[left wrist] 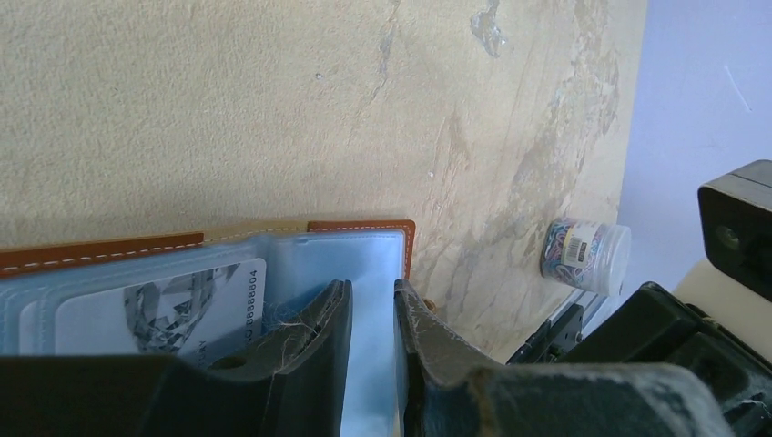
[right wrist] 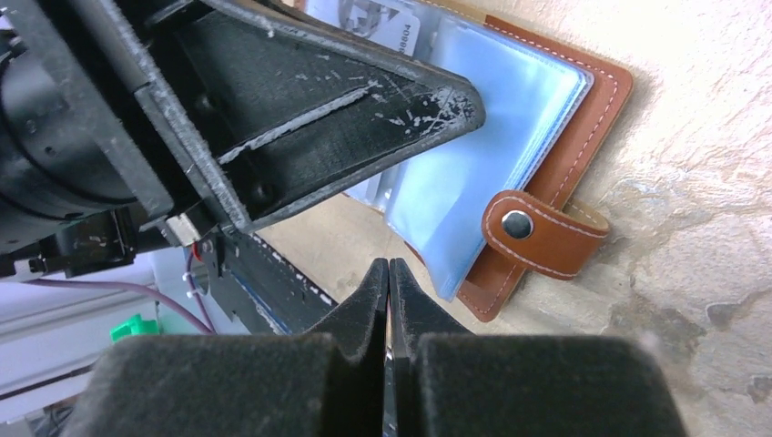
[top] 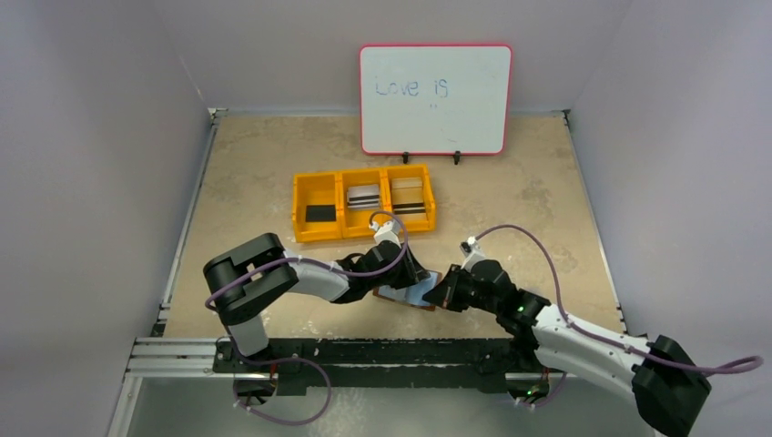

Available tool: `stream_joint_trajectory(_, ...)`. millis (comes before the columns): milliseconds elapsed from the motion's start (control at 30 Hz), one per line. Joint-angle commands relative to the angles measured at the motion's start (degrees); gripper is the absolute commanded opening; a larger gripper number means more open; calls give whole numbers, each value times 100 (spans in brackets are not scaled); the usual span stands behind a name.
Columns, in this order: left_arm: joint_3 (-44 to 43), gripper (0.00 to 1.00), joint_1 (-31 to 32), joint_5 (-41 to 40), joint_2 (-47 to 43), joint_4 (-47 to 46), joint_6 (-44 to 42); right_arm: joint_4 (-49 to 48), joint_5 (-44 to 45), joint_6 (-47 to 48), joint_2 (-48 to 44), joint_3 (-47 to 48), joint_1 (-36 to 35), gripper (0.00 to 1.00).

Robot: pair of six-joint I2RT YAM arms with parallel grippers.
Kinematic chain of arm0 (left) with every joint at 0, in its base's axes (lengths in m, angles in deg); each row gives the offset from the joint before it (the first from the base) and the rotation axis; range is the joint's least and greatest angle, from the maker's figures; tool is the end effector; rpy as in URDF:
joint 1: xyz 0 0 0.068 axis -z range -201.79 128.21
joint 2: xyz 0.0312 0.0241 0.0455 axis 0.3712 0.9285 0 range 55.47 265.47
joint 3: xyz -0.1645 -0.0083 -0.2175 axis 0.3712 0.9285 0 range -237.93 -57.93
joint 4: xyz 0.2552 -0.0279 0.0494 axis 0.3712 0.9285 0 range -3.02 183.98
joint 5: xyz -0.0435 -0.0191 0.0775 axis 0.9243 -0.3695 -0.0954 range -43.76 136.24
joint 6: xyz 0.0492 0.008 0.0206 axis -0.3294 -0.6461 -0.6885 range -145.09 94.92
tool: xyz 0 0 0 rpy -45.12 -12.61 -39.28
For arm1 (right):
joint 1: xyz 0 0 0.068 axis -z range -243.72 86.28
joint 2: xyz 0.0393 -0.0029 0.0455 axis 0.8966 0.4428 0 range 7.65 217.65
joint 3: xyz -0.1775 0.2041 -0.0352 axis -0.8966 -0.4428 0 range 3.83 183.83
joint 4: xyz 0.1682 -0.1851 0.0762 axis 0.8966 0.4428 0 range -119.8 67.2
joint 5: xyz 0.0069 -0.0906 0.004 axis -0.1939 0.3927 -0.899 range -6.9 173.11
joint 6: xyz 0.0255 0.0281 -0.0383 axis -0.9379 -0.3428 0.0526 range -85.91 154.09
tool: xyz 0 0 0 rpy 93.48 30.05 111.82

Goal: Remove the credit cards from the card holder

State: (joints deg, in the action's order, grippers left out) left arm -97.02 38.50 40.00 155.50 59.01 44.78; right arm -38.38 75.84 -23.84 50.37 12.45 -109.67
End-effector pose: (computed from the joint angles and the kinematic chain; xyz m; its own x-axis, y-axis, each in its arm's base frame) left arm 0.1666 -0.2839 0.1290 -0.8611 -0.3741 -0.3443 0.0286 0.6405 -0.7674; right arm 0.1088 0.1190 0.1578 -0.8304 0.3506 -0.4330 -0.1668 0.5850 0.7937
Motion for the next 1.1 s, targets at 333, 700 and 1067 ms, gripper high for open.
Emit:
stream_joint_trajectory(333, -103, 23, 16, -376, -396, 252, -126, -645, 700, -96, 1869, 541, 12, 0)
stream_joint_trajectory(700, -235, 48, 10, -2024, -2024, 2516, -885, -1146, 400, 124, 2636, 691, 310, 5)
stream_joint_trajectory(1067, 514, 55, 11, -1924, -2049, 2636, -555, -1649, -38, 310, 2673, 705, 508, 11)
